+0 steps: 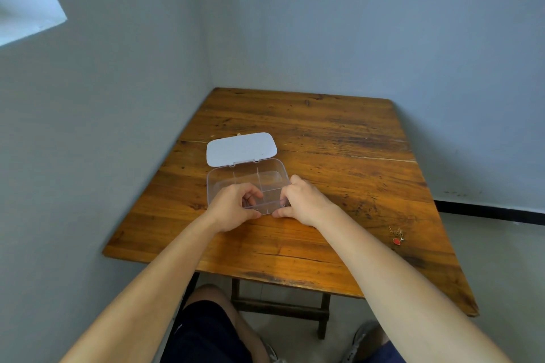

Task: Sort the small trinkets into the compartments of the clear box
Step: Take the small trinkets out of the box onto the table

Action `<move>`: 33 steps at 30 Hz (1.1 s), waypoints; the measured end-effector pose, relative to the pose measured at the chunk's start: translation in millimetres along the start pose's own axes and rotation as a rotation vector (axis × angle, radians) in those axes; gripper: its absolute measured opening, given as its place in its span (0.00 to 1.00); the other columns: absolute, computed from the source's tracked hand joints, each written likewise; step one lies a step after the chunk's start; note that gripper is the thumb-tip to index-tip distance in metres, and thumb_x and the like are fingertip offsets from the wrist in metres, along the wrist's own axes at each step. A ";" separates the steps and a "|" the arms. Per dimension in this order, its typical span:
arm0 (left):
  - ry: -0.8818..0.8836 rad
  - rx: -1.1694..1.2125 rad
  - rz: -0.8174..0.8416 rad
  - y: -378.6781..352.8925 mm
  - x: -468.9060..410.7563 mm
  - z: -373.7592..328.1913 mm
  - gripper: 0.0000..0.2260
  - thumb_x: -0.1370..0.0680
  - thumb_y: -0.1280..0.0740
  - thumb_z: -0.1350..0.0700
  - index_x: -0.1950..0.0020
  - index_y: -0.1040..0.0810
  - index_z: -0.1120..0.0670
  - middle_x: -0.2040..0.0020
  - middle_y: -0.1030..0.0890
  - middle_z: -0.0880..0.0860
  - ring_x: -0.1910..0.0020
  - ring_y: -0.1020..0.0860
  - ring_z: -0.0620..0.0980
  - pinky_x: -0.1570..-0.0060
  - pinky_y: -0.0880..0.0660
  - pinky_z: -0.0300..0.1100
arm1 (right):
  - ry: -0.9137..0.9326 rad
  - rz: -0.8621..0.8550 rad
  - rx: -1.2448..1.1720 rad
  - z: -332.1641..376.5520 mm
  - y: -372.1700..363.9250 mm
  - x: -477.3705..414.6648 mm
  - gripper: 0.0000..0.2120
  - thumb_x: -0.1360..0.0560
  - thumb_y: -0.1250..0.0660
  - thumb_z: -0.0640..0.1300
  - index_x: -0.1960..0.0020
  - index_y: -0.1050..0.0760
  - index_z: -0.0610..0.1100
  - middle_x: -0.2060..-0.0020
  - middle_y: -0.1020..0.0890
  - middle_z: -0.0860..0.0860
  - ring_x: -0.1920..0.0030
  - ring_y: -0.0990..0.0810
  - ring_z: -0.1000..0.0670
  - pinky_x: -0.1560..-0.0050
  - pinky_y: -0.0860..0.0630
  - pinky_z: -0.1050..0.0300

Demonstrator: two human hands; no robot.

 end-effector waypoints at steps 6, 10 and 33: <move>-0.001 0.036 -0.029 1.7 2.0 -0.1 0.18 0.30 0.22 0.57 0.44 0.22 0.46 0.55 0.21 0.46 0.56 0.22 0.45 0.58 0.25 0.37 | -0.008 0.024 -0.048 0.6 2.1 -3.0 0.16 0.29 0.25 0.55 0.46 0.20 0.46 0.47 0.29 0.48 0.45 0.27 0.46 0.49 0.28 0.52; -0.002 0.101 -0.029 4.4 2.1 2.9 0.18 0.31 0.21 0.58 0.45 0.22 0.45 0.55 0.20 0.47 0.56 0.22 0.46 0.59 0.25 0.36 | -0.035 0.031 -0.182 -4.9 3.6 -2.2 0.14 0.29 0.25 0.53 0.46 0.21 0.51 0.44 0.28 0.50 0.46 0.28 0.49 0.49 0.28 0.53; -0.086 0.649 -0.251 37.1 -36.9 -91.0 0.10 0.27 0.25 0.63 0.47 0.20 0.58 0.55 0.16 0.56 0.58 0.17 0.51 0.55 0.17 0.44 | -0.211 -0.493 -1.004 -105.3 70.1 40.6 0.10 0.22 0.32 0.48 0.44 0.20 0.44 0.53 0.15 0.51 0.53 0.16 0.54 0.57 0.20 0.62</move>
Point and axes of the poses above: each hand's wrist, its own x-axis away from the middle knuckle, its own y-axis out of the back of the hand, z = x × y, the point moved 5 cm from there along -x, towards the middle knuckle
